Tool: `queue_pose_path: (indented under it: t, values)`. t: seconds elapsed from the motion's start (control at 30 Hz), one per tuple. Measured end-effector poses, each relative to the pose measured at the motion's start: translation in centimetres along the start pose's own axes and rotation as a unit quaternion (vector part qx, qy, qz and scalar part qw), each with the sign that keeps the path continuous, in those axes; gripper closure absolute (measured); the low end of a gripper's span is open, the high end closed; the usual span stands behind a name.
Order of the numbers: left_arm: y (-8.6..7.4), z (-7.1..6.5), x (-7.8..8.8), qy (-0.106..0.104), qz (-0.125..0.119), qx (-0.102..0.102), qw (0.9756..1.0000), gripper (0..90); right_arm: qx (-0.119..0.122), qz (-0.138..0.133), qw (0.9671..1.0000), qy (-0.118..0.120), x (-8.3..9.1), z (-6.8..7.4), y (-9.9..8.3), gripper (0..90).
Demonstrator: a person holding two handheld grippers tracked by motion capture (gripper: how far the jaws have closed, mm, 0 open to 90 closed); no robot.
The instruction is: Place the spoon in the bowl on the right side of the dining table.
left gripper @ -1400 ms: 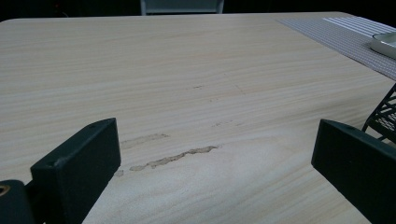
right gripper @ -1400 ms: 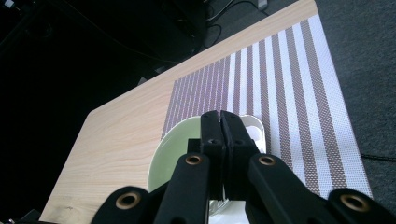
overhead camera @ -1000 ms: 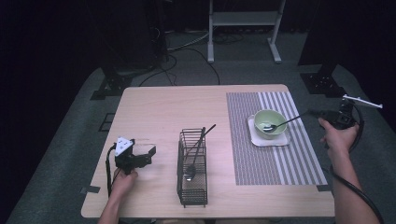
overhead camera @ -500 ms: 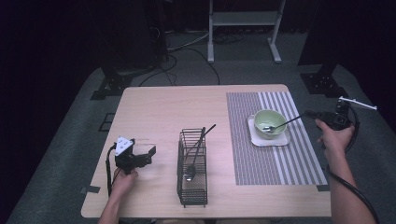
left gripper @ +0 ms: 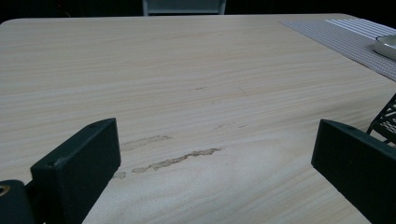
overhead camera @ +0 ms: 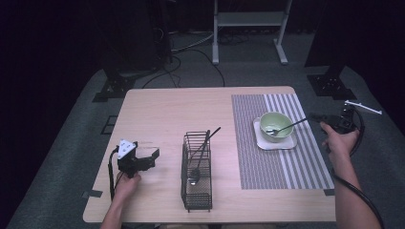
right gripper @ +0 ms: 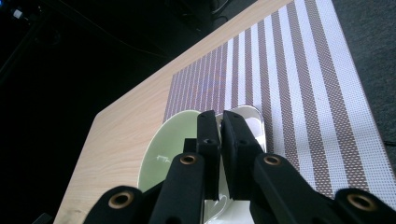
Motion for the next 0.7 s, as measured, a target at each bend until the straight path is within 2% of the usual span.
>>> queue_pose_path:
  t: [0.23, 0.7]
  values:
    - [0.0, 0.0, 0.0, 0.001, 0.000, -0.001, 1.0000, 0.4, -0.003, 0.003, 1.0000, 0.004, -0.3, -0.2, -0.3, 83.2]
    - [0.1, -0.2, -0.1, 0.000, -0.001, -0.007, 1.0000, 0.3, -0.006, 0.012, 0.9999, 0.007, -0.1, -0.9, -1.2, 72.6]
Point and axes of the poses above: each handheld gripper's, and its own axes: x roughly backward along the jaws, y roughly out of its top, z roughly to its left, the point moved 10 cm from there along -x, roughly forward along the jaws, and after that the axes turned 11 degrees about -y, right-handed, at the moved point
